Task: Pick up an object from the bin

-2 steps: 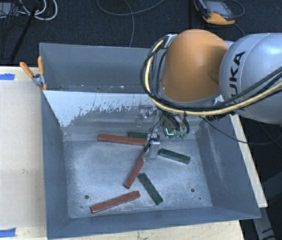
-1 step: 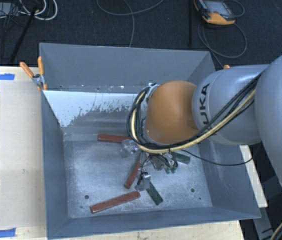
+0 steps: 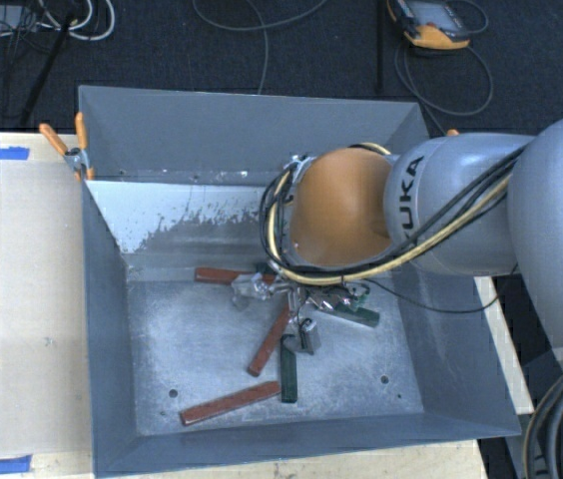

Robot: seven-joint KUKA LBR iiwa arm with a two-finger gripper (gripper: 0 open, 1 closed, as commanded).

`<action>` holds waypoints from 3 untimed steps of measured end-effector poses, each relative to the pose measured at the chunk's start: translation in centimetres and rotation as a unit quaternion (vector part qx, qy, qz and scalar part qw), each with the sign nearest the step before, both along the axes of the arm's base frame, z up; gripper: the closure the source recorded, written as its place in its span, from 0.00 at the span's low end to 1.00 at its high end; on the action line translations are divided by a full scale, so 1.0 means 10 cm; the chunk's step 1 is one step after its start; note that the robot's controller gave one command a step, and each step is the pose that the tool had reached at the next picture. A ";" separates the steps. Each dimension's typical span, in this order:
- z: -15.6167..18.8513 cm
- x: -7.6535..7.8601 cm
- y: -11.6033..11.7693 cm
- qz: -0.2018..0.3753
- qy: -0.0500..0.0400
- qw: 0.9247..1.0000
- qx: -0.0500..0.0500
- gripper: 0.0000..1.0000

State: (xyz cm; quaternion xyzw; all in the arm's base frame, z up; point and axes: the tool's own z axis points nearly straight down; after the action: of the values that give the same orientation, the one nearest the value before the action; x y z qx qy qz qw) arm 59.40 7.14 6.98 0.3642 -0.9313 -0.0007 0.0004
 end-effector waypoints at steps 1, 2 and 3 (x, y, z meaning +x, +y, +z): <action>0.04 0.02 -0.01 -0.002 -0.002 1.000 0.000 1.00; 0.01 0.01 0.01 -0.003 -0.002 1.000 0.001 0.00; 0.01 0.01 0.01 -0.003 -0.002 1.000 0.001 1.00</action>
Offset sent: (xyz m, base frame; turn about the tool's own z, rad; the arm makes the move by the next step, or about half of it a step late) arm 0.0000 0.0000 0.0000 0.0000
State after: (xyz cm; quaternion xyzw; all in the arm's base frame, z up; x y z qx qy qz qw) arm 59.49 7.21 7.09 0.3613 -0.9324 -0.0009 -0.0019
